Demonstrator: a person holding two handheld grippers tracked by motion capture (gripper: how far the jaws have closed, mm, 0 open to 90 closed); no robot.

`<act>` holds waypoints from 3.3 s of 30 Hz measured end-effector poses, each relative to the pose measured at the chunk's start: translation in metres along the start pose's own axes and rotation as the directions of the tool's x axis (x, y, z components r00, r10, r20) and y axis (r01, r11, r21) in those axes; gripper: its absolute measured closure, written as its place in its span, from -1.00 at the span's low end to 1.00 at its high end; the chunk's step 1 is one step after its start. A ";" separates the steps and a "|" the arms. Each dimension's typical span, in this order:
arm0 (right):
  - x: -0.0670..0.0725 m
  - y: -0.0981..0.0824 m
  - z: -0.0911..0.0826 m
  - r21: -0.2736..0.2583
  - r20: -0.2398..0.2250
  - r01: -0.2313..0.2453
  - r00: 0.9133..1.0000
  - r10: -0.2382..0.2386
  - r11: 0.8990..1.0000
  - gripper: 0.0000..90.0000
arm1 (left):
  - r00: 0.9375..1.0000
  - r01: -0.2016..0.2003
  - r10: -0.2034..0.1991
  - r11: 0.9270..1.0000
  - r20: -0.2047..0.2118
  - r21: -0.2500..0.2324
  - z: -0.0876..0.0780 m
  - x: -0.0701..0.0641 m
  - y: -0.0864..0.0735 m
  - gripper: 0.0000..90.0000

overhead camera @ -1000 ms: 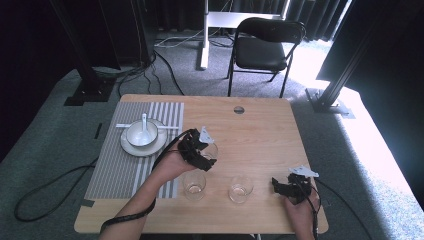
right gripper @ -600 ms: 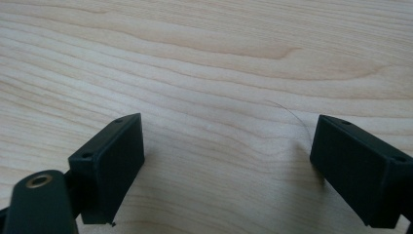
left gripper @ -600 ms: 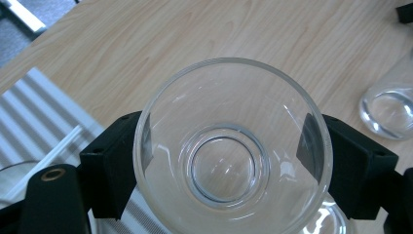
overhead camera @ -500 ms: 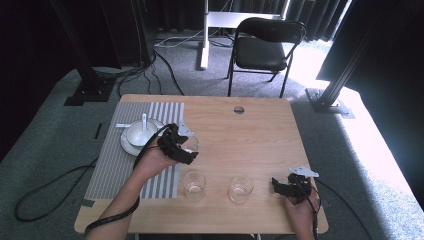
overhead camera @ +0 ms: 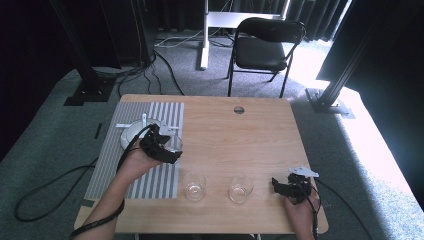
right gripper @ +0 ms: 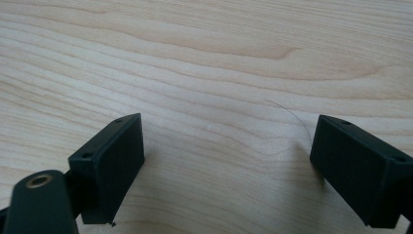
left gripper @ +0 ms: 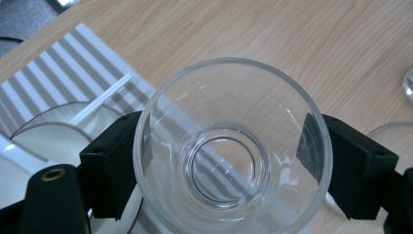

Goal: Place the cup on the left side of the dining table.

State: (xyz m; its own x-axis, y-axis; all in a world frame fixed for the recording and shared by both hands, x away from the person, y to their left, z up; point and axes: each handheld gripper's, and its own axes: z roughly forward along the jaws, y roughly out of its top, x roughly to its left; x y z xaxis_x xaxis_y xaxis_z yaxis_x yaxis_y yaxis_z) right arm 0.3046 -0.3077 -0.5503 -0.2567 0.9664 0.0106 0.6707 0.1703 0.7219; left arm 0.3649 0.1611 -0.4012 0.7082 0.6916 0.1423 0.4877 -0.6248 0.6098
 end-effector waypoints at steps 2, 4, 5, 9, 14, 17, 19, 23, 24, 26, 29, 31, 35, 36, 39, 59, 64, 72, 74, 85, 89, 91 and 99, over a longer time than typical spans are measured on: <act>0.000 0.000 0.000 0.000 0.000 0.000 1.000 0.000 1.000 -0.74 | 1.000 0.013 -0.013 1.000 -0.007 0.001 -0.002 0.003 -0.004 -0.59; 0.000 0.000 0.000 0.000 0.000 0.001 1.000 -0.001 1.000 -0.74 | 1.000 0.021 -0.021 1.000 -0.008 0.000 -0.005 0.005 -0.009 -0.59; 0.000 0.000 0.000 0.000 0.000 0.001 1.000 -0.001 1.000 -0.74 | 1.000 0.022 -0.022 1.000 -0.006 0.003 -0.006 0.007 -0.011 -0.59; 0.000 0.000 0.000 0.000 -0.001 -0.001 1.000 0.001 1.000 -0.74 | 0.999 0.039 -0.038 0.999 -0.020 0.009 -0.010 0.011 -0.019 -0.59; 0.000 0.000 0.000 0.000 -0.001 -0.002 1.000 0.002 1.000 -0.74 | 0.998 0.052 -0.052 0.999 -0.034 0.014 -0.017 0.017 -0.028 -0.59; 0.000 0.000 0.000 0.000 -0.001 -0.001 1.000 0.001 1.000 -0.74 | 0.997 0.066 -0.066 0.998 -0.048 0.015 -0.020 0.020 -0.034 -0.59; 0.000 0.000 0.000 0.000 0.000 -0.002 1.000 0.002 1.000 -0.74 | 0.996 0.072 -0.071 0.997 -0.054 0.022 -0.022 0.022 -0.038 -0.59; 0.000 0.000 0.000 0.001 0.000 -0.002 1.000 0.002 1.000 -0.74 | 0.994 0.092 -0.091 0.995 -0.062 0.023 -0.026 0.027 -0.047 -0.59; 0.000 0.000 0.000 0.001 0.000 -0.001 1.000 0.001 1.000 -0.74 | 0.994 0.095 -0.093 0.995 -0.064 0.024 -0.027 0.028 -0.049 -0.59; 0.000 0.000 0.000 0.001 0.000 -0.001 1.000 0.001 1.000 -0.74 | 0.992 0.109 -0.107 0.994 -0.071 0.023 -0.029 0.031 -0.054 -0.59; 0.000 0.000 0.000 0.001 0.000 -0.001 1.000 0.001 1.000 -0.74 | 0.989 0.126 -0.124 0.992 -0.086 0.022 -0.031 0.035 -0.061 -0.59; 0.000 0.000 0.000 0.001 0.000 -0.001 1.000 0.001 1.000 -0.74 | 0.987 0.138 -0.135 0.990 -0.091 0.022 -0.033 0.038 -0.066 -0.59; 0.000 0.000 0.000 0.001 0.000 -0.001 1.000 0.001 1.000 -0.74 | 0.983 0.155 -0.151 0.987 -0.108 0.034 -0.034 0.043 -0.074 -0.59; 0.000 0.000 0.000 0.001 0.000 -0.001 1.000 0.001 1.000 -0.74 | 0.980 0.164 -0.159 0.986 -0.115 0.032 -0.034 0.044 -0.077 -0.59; 0.000 0.000 0.000 0.001 0.000 -0.001 1.000 0.001 1.000 -0.74 | 0.977 0.181 -0.175 0.983 -0.122 0.034 -0.036 0.049 -0.083 -0.59; 0.000 0.000 0.000 0.001 0.000 -0.001 1.000 0.001 1.000 -0.73 | 0.940 0.296 -0.282 0.954 -0.193 0.044 -0.026 0.060 -0.114 -0.59; 0.000 0.000 0.000 0.001 0.000 -0.001 1.000 0.001 1.000 -0.73 | 0.928 0.321 -0.306 0.946 -0.214 0.036 -0.026 0.062 -0.116 -0.59; 0.000 0.000 0.000 0.001 0.000 -0.001 1.000 0.001 1.000 -0.74 | 0.921 0.336 -0.320 0.941 -0.222 0.038 -0.020 0.062 -0.115 -0.59; 0.000 0.000 0.000 0.001 0.000 -0.001 1.000 0.001 1.000 -0.74 | 0.924 0.332 -0.313 0.942 -0.220 0.053 -0.018 0.061 -0.114 -0.59; 0.000 0.000 0.000 0.000 0.000 -0.001 1.000 0.001 1.000 -0.73 | 0.926 0.344 -0.328 0.937 -0.186 0.062 -0.007 0.057 -0.117 -0.59; 0.000 0.000 0.000 0.000 0.000 -0.001 1.000 0.001 1.000 -0.74 | 0.932 0.336 -0.317 0.938 -0.175 0.088 -0.001 0.053 -0.121 -0.59; 0.000 0.000 0.000 0.000 0.000 0.000 1.000 0.000 1.000 -0.73 | 0.930 0.342 -0.327 0.937 -0.166 0.067 -0.001 0.051 -0.124 -0.59; 0.000 0.000 0.000 0.000 0.000 0.000 1.000 0.000 1.000 -0.74 | 0.933 0.337 -0.326 0.940 -0.152 0.049 0.000 0.051 -0.126 -0.59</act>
State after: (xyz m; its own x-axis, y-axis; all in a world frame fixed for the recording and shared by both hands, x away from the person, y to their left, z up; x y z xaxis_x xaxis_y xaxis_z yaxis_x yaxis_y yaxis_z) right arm 0.3045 -0.3076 -0.5503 -0.2565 0.9665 0.0110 0.6711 0.1699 0.7216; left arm 0.3397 0.2752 -0.4705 0.4245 0.9039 0.0522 0.7221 -0.3727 0.5828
